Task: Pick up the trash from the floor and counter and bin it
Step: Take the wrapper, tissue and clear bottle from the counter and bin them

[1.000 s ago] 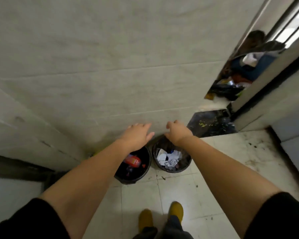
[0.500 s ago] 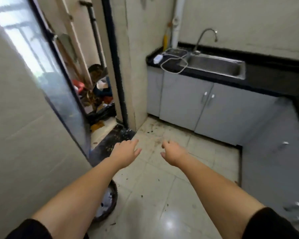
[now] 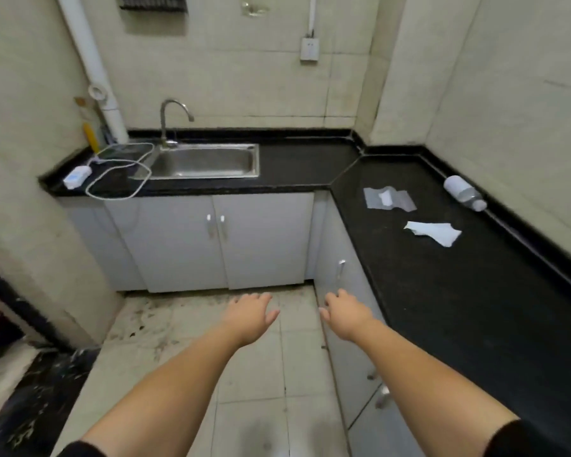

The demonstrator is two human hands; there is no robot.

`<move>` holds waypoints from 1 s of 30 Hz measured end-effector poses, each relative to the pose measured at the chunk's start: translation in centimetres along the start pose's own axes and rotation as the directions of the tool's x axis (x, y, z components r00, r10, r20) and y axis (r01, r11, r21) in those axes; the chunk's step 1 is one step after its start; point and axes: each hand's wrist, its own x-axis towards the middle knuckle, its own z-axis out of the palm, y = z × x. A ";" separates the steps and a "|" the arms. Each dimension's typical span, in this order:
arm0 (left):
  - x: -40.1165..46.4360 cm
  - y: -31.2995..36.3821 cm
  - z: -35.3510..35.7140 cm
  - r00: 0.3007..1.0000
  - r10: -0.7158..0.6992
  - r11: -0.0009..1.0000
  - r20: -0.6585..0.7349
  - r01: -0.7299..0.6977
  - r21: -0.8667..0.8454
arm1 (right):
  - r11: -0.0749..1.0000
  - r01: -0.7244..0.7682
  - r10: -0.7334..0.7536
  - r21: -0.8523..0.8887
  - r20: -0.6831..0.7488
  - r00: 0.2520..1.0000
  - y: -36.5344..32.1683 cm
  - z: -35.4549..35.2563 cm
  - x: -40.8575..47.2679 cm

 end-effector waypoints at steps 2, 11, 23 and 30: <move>3.0 2.9 -0.2 0.998 0.064 0.997 0.018 -0.065 0.040 | 0.999 -0.048 0.049 0.025 -0.008 0.999 3.1 -0.8 1.0; 18.7 10.4 -1.7 0.942 0.316 0.936 0.115 -0.329 0.128 | 0.948 -0.295 0.301 0.118 -0.034 0.953 13.2 -3.9 8.4; 41.2 17.1 -9.1 0.798 0.552 0.782 0.240 -0.596 0.182 | 0.747 -0.583 0.628 0.320 -0.051 0.777 21.4 -9.8 20.9; 49.7 23.1 -8.9 0.709 0.629 0.678 0.319 -0.701 0.221 | 0.667 -0.636 0.703 0.388 -0.047 0.709 27.4 -10.7 26.2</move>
